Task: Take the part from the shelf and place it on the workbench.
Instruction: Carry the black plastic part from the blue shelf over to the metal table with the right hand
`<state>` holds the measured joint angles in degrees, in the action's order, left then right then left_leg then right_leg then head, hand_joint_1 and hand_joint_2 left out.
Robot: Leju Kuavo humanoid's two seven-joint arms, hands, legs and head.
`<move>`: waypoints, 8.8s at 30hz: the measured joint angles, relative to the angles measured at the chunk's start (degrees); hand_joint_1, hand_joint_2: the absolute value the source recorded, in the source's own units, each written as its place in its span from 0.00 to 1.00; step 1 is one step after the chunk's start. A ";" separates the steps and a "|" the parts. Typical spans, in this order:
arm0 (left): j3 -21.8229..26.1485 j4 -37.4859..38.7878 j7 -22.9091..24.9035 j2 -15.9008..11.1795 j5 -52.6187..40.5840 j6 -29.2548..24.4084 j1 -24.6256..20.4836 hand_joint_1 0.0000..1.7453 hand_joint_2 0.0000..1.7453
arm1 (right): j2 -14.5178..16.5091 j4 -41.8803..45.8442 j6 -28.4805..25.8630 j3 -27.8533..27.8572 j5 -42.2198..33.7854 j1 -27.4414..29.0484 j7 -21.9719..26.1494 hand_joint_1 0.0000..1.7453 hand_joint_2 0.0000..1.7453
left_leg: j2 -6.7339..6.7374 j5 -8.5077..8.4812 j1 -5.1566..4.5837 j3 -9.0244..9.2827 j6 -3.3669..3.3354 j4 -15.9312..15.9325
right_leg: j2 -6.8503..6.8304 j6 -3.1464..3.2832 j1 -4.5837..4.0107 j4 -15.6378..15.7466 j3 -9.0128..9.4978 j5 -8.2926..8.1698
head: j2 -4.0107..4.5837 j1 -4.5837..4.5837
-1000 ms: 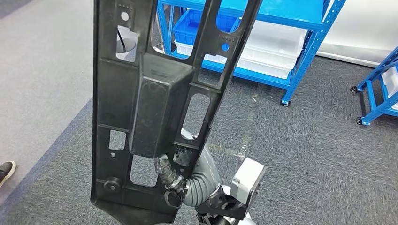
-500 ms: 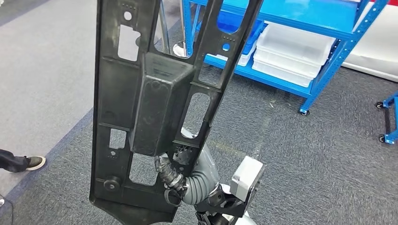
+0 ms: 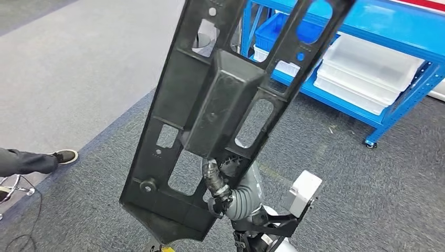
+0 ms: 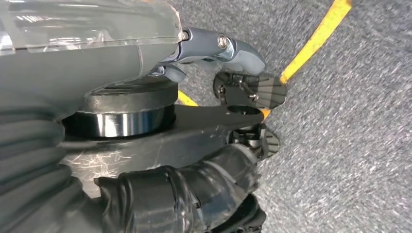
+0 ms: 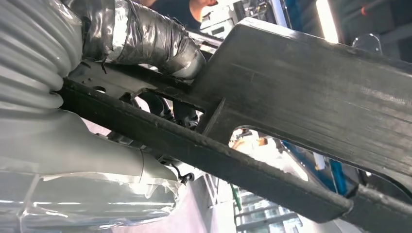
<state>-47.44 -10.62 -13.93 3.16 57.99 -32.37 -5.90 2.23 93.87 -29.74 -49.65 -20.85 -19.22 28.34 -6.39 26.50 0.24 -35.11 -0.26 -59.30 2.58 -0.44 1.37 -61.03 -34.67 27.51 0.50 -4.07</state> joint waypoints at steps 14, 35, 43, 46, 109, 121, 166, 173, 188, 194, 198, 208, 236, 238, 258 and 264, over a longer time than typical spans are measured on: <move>-4.30 0.00 0.77 -0.52 -3.00 1.39 -0.40 0.00 1.00 | -1.56 3.90 -4.92 1.11 4.24 2.57 -1.02 0.95 1.00 | 10.03 -0.38 -1.47 0.28 -0.61 0.67 | -8.08 0.41 -0.88 1.14 1.48 0.58 | 0.00 -1.05; -7.53 0.00 1.70 0.06 -5.27 0.69 -0.42 0.00 1.00 | -3.53 8.04 -8.53 1.47 6.51 5.54 -1.91 0.95 1.00 | 5.06 4.24 -0.21 -5.39 1.10 -9.83 | -2.79 1.14 -0.07 0.62 0.93 0.29 | 0.00 -1.53; -7.60 -0.01 1.21 0.08 -4.85 3.49 -0.54 0.00 1.00 | -3.59 8.36 -7.76 1.51 6.06 5.23 -1.94 0.95 1.00 | 10.11 -0.92 -1.24 -0.52 -0.07 -0.32 | -7.73 0.64 -0.58 0.86 2.12 1.35 | 0.00 -1.48; -7.62 -0.02 0.21 0.52 -3.85 3.67 -0.37 0.00 1.00 | -3.52 8.33 -6.45 1.50 4.66 4.64 -2.05 0.95 1.00 | 8.89 -0.90 -1.36 -0.19 -0.82 0.64 | -9.14 -0.22 -0.85 1.19 2.58 1.61 | -0.01 -1.38; -2.32 0.00 2.27 1.01 2.25 -3.90 -0.22 0.00 1.00 | 2.30 -5.70 1.91 1.24 -10.09 2.31 4.29 0.95 1.00 | 7.48 -1.76 -0.23 -0.02 -0.45 1.31 | -7.05 -1.14 -0.44 1.15 2.87 1.63 | 0.00 -1.51; -3.27 0.00 6.91 1.29 -0.18 -2.68 -0.94 0.00 1.00 | 0.18 -3.26 -4.86 1.69 -8.86 3.21 2.76 0.95 1.00 | -0.31 -1.27 -0.21 -0.35 -0.51 0.28 | 1.11 -0.68 -0.28 0.69 0.37 -0.30 | 0.00 -0.83; -5.61 -0.02 8.30 -3.20 1.79 0.55 -0.25 0.00 1.00 | -3.98 8.42 -9.28 8.10 -4.21 9.34 -0.68 0.95 1.00 | 9.09 -1.81 -0.47 -0.60 0.50 0.10 | -7.83 0.13 -0.63 1.67 3.10 0.97 | 0.00 -1.77; -5.61 -0.02 4.49 -3.17 2.79 0.67 -0.20 0.00 1.00 | -4.07 8.45 -9.63 8.10 -4.15 9.32 -0.75 0.95 1.00 | 5.80 -2.09 -0.12 0.20 -1.48 1.59 | -3.71 -1.31 -0.42 -6.99 -0.60 6.27 | 0.00 -1.29; -5.61 -0.02 6.45 -3.20 3.28 1.18 -0.05 0.00 1.00 | -4.44 8.44 -9.62 8.10 -3.83 9.33 -1.02 0.95 1.00 | 4.52 2.41 0.07 -4.80 1.35 -7.60 | -2.43 0.76 -0.23 1.51 1.50 -0.47 | 0.01 -1.70; -5.61 -0.02 6.03 -3.26 4.40 1.28 -0.12 0.00 1.00 | -4.44 8.42 -9.61 8.10 -3.76 9.42 -1.32 0.95 1.00 | 7.55 0.21 0.06 -3.94 1.16 -6.47 | -6.62 0.87 -0.63 1.47 2.11 0.20 | 0.00 -1.75; -5.61 -0.02 4.22 -3.37 5.07 1.42 -0.28 0.00 1.00 | -4.44 8.44 -9.60 8.10 -3.69 9.41 -1.26 0.95 1.00 | 9.43 -1.44 -0.92 -0.35 -0.31 0.39 | -8.66 -0.10 -1.00 1.64 2.65 0.67 | 0.01 -1.68; -5.61 -0.02 2.92 -3.32 4.41 1.09 -0.18 0.00 1.00 | -4.73 8.42 -9.68 8.10 -3.73 9.76 -1.15 0.95 1.00 | 2.92 -2.04 -0.17 0.36 -1.87 1.40 | -2.70 -1.49 -0.49 -10.24 -3.72 4.30 | 0.00 -0.99; -5.61 -0.02 2.87 -3.23 4.33 1.00 0.06 0.00 1.00 | -5.09 9.86 -5.51 8.20 -11.78 10.86 3.37 0.95 1.00 | 5.80 0.63 -0.73 3.61 -2.69 1.99 | -2.81 -1.60 -0.49 -13.68 -4.81 7.43 | 0.00 -0.93; -5.61 -0.02 3.11 -3.23 4.34 1.09 0.13 0.00 1.00 | -5.17 9.86 -5.47 8.27 -11.82 10.93 3.37 0.95 1.00 | 5.40 2.09 -0.73 5.52 -2.62 1.99 | -2.76 -1.72 -0.47 -12.19 -6.65 8.15 | 0.00 -0.87; -5.62 -0.01 6.66 -3.20 3.44 0.58 0.02 0.00 1.00 | -5.43 10.15 -4.52 8.41 -12.80 11.06 3.19 0.95 1.00 | 6.18 -1.86 -0.53 -1.45 -0.08 0.16 | -2.34 0.90 -0.83 2.15 4.89 1.40 | 0.00 -0.69; -5.63 0.00 7.81 -3.21 3.15 0.65 -0.13 0.00 1.00 | -5.44 10.24 -4.38 8.41 -12.96 11.01 3.15 0.95 1.00 | 6.06 -3.11 -0.33 -0.66 -1.85 1.73 | -2.36 -0.52 -0.86 -2.55 2.55 5.10 | 0.00 -0.51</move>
<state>-53.07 -10.62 -6.13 -0.04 61.14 -31.72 -6.03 -3.21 104.12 -34.12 -41.24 -33.81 -8.21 31.49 -0.33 23.39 -0.09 -35.77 -2.11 -57.57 0.23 -0.96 0.51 -63.59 -32.12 32.61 0.50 -4.57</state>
